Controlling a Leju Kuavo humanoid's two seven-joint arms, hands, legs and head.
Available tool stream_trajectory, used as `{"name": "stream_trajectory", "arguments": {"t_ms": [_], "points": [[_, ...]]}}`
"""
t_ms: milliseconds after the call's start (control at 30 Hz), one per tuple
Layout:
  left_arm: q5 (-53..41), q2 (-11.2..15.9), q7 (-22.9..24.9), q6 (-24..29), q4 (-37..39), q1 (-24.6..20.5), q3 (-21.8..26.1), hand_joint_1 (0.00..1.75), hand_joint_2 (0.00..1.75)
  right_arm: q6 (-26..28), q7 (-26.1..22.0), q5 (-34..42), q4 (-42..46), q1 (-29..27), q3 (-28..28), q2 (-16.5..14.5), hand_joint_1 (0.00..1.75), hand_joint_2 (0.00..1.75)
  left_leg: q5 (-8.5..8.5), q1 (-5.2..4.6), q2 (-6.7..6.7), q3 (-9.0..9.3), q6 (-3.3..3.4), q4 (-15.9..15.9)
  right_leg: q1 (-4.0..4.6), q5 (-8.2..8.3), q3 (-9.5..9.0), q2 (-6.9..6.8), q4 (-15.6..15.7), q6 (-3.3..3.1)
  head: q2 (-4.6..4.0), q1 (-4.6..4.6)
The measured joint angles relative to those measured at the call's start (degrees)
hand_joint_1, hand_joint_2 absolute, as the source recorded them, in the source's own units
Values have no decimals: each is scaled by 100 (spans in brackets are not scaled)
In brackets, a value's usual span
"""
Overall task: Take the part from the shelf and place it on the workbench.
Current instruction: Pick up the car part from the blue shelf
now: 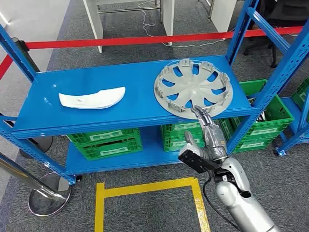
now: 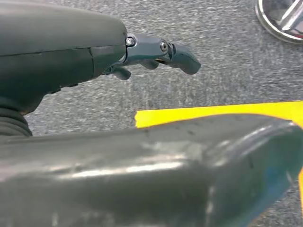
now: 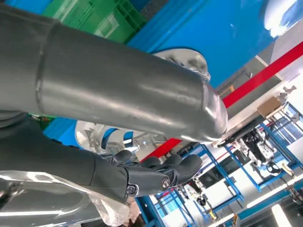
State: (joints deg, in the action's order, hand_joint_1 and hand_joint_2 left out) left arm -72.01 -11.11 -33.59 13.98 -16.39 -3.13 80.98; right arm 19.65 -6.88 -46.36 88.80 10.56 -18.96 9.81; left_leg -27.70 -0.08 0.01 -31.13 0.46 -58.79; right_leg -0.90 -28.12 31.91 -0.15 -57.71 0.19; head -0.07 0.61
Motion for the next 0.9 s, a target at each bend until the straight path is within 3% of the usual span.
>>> {"name": "stream_trajectory", "arguments": {"t_ms": [100,200,267,333,367,400,467,533,567,700,767,833,867,900], "points": [[-2,1,-26,5,0,-12,-16,0,0,0,-4,2,0,2,3,-1,0,0,-64,-16,-3,6,36,94,13,30,53,-1,4,68,-1,3],[-10,0,-39,-2,0,-7,-30,0,0,0,-9,3,8,12,14,-1,0,0,-25,13,0,13,124,195,12,-17,128,0,-57,163,0,12],[-33,-2,-43,-25,0,-12,-42,0,0,-4,-13,3,15,18,27,0,0,0,-6,31,5,33,181,245,5,-289,409,6,-585,193,0,22],[-61,-7,-47,-54,0,-14,-57,0,0,-11,-14,2,15,-3,40,0,0,0,-20,25,6,35,209,244,4,-593,817,7,-1378,217,-1,26],[-68,-9,-48,-63,0,-12,-63,0,0,-14,-14,2,15,-19,46,0,0,0,-29,23,5,45,213,242,3,-625,945,7,-1604,228,-1,25],[-73,-10,-48,-67,0,-10,-66,0,0,-16,-14,2,15,-28,51,0,0,0,-43,23,2,62,209,239,2,-537,964,6,-1602,233,-1,26],[-79,-11,-48,-71,0,-8,-70,0,0,-17,-15,0,15,-30,57,0,0,0,-98,26,-3,123,184,226,-8,-116,679,-1,-969,230,-1,26],[-81,-10,-49,-73,0,-11,-74,0,0,-23,-15,-5,16,-23,63,0,0,0,-169,4,-8,157,129,188,-6,115,299,-6,-270,203,-1,25],[-85,-10,-50,-73,0,-11,-74,0,0,-28,-15,-8,19,-28,65,0,0,0,-193,-9,-10,157,102,171,-2,118,199,-4,-94,181,0,20],[-87,-4,-51,-73,0,-20,-79,0,0,-37,-16,-14,36,-58,74,2,0,0,-289,0,-10,140,0,75,-3,-3,111,15,-26,46,-1,0],[-82,1,-52,-73,0,-21,-85,0,0,-38,-16,-16,49,-52,84,2,0,0,-498,17,-10,-103,-66,-433,-22,-61,26,11,-2,-19,-1,-16],[-79,1,-52,-73,0,-15,-88,0,0,-42,-16,-19,52,-63,85,2,0,0,-742,29,-10,-583,-102,-1263,-21,-149,-69,10,1,-49,0,-24],[-79,1,-52,-73,0,-7,-88,0,0,-45,-16,-21,51,-74,84,2,0,0,-755,32,-10,-786,-106,-1543,-21,-198,-127,16,1,-49,0,-25],[-78,1,-51,-73,0,4,-89,0,0,-48,-15,-23,51,-82,84,2,0,0,-649,32,-10,-906,-102,-1633,-20,-255,-197,25,2,-46,0,-25]]}}
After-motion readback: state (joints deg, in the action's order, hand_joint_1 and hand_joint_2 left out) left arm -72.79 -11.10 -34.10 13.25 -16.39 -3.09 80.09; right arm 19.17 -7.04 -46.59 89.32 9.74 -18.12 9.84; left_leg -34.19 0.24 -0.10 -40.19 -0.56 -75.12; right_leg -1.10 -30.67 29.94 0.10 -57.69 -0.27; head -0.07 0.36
